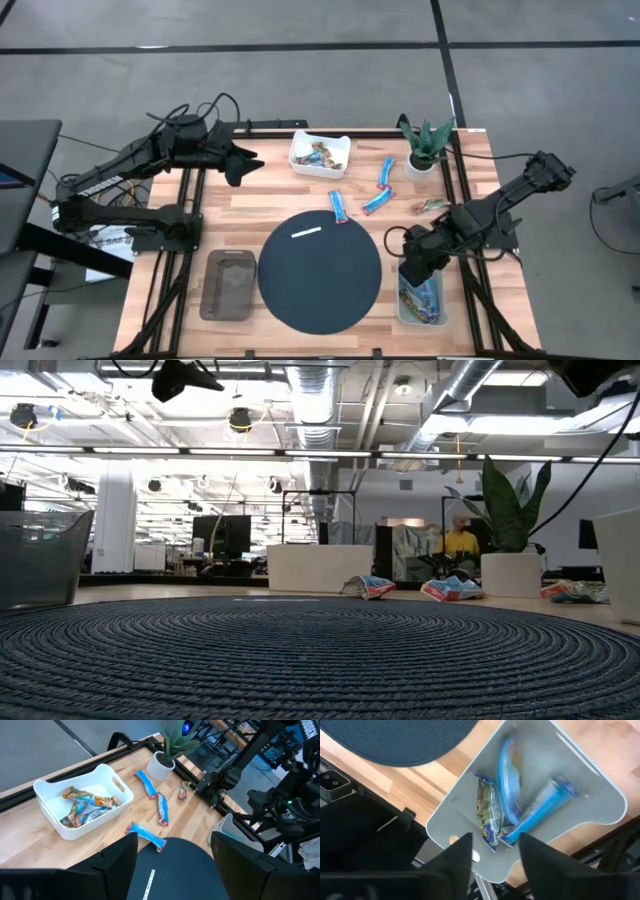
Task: Pick and place Granola Bars by type
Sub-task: Put the red granola bar into the black bin
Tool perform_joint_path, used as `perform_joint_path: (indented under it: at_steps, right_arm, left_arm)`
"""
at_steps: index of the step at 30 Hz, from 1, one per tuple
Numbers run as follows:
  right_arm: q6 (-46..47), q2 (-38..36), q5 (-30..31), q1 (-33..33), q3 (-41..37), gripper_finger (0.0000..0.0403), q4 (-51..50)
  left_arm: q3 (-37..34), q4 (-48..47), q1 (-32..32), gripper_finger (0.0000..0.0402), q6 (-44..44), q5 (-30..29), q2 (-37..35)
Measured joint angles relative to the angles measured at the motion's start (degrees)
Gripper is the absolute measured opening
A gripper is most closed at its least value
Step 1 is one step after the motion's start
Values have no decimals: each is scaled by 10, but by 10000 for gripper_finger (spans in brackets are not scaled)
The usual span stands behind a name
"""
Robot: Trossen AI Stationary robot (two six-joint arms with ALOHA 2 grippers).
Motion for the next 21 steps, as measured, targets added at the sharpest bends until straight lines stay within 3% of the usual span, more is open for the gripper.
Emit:
perform_joint_path:
  at_steps: [3,8,13,17,21]
  right_arm:
    - [-32,-2,11,-7,1,199,0]
    - [-78,-11,113,-29,17,252,2]
    - [-92,-32,142,-74,20,260,2]
    - [-125,-54,179,-101,20,260,0]
    - [-196,-77,210,-115,20,260,0]
  left_arm:
    - [0,-1,0,245,0,0,2]
    - [0,8,-8,245,-7,26,37]
    - [0,22,-47,234,-36,39,135]
    - [0,72,-67,219,-59,36,221]
    - [1,143,-81,208,-40,70,293]
